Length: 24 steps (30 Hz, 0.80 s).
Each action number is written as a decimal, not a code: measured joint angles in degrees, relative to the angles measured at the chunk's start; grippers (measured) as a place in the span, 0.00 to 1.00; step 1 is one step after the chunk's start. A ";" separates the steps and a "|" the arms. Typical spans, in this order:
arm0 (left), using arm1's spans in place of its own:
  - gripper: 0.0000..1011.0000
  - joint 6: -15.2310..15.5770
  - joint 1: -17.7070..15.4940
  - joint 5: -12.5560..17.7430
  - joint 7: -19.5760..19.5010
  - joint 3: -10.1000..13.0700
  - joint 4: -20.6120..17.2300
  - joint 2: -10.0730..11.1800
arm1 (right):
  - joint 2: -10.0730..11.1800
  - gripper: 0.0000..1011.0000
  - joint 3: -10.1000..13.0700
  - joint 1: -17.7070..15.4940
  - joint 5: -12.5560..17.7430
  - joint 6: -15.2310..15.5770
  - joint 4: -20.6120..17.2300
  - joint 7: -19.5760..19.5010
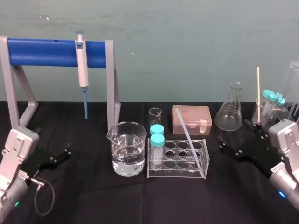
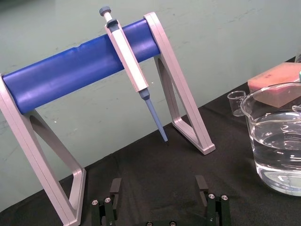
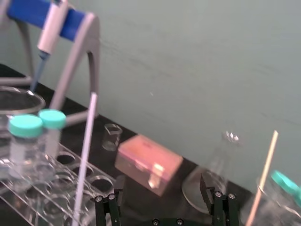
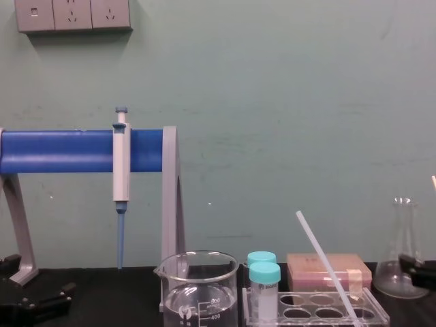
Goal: Pick up the stirring rod with one hand, then place it down.
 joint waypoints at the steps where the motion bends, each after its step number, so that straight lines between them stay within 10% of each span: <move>1: 0.99 0.00 0.00 0.00 0.00 0.00 0.00 0.00 | -0.27 0.99 0.01 0.64 0.26 -0.74 0.34 1.38; 24: 0.99 0.00 0.00 0.00 0.00 0.00 0.00 0.00 | -7.59 0.99 -1.43 12.71 8.29 -5.81 16.84 25.70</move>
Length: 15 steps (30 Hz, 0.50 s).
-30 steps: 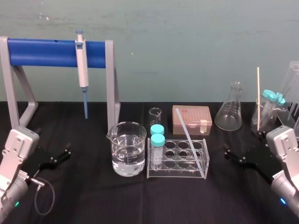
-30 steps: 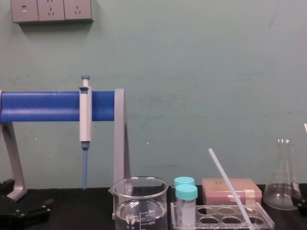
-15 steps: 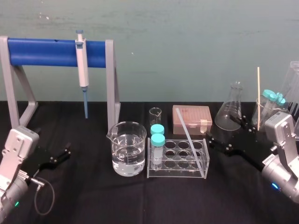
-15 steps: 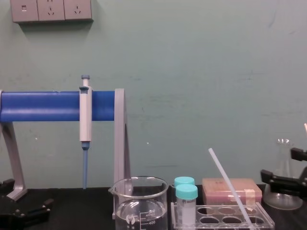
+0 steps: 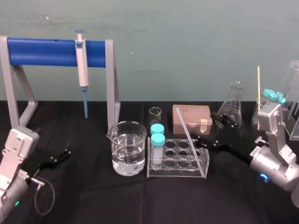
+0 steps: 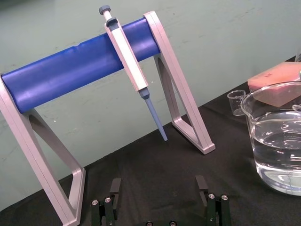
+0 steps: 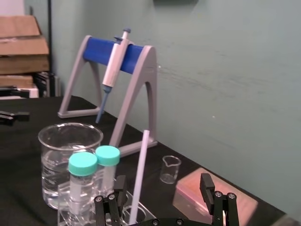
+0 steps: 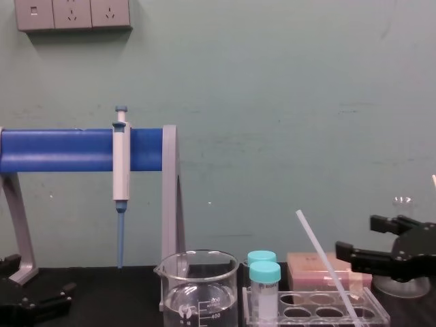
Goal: Pick up the stirring rod with one hand, then place it down.
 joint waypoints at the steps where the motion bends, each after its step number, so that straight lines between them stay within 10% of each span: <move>1: 0.99 0.00 0.00 0.00 0.00 0.00 0.00 0.00 | -0.29 0.99 -0.05 0.43 0.16 -0.03 0.70 0.71; 15: 0.99 0.00 0.00 0.00 0.00 0.00 0.00 0.00 | -5.84 0.99 0.06 8.05 2.79 -0.17 12.76 10.63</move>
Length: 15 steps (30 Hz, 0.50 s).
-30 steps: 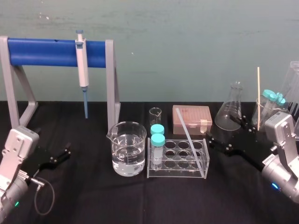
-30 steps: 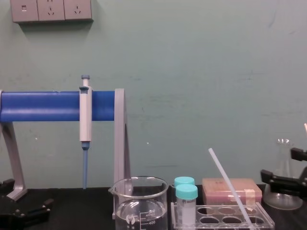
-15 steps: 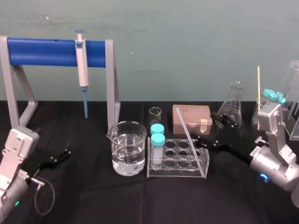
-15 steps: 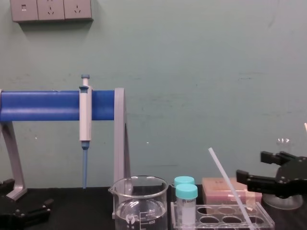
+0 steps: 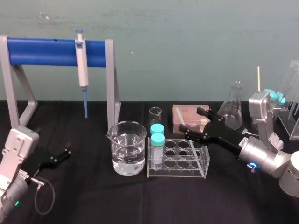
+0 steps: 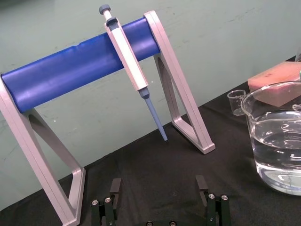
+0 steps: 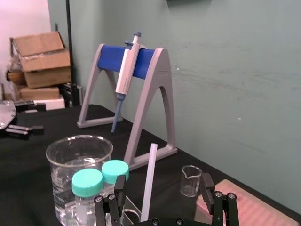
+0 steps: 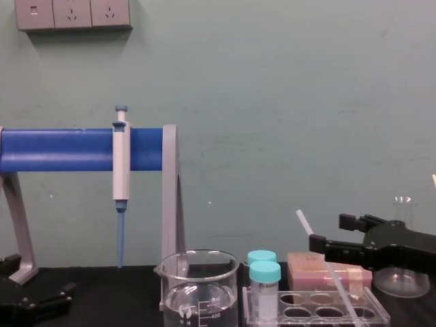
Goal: Pick up the stirring rod with one hand, then place it down.
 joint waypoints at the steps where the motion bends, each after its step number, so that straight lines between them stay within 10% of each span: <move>1: 0.99 0.00 0.00 0.00 0.00 0.00 0.00 0.00 | -0.68 0.99 0.22 0.80 0.53 0.37 1.44 1.12; 15: 0.99 0.00 0.00 0.00 0.00 0.00 0.00 0.00 | -5.08 0.99 1.70 5.33 4.18 5.27 10.24 8.76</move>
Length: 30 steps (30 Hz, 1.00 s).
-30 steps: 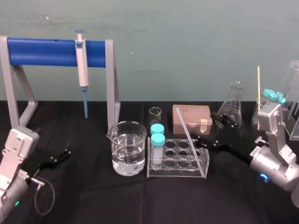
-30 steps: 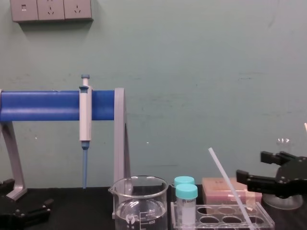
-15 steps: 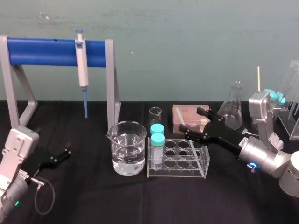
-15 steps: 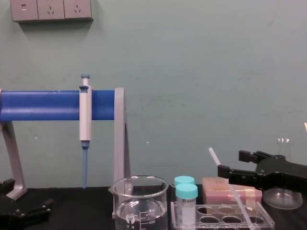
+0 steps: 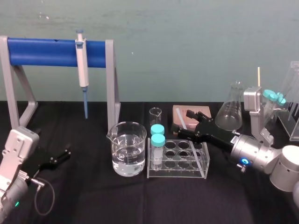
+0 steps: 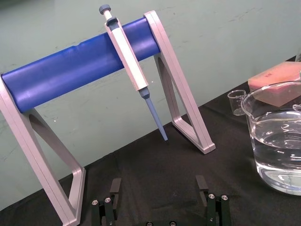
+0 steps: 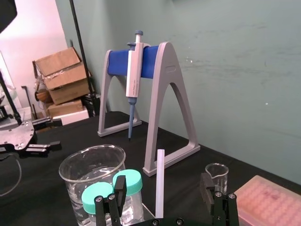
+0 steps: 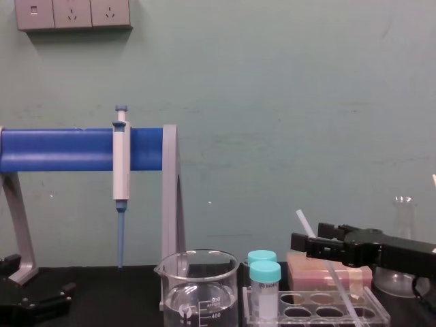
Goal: Pick up the stirring rod with one hand, then place it down.
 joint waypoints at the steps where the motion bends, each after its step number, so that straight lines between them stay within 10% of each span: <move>1: 0.99 0.00 0.00 0.00 0.00 0.00 0.00 0.00 | -0.13 0.99 0.03 0.17 0.09 0.26 0.26 0.25; 30: 0.99 0.00 0.00 0.00 0.00 0.00 0.00 0.00 | -0.70 0.96 0.29 1.07 0.16 2.30 1.89 0.72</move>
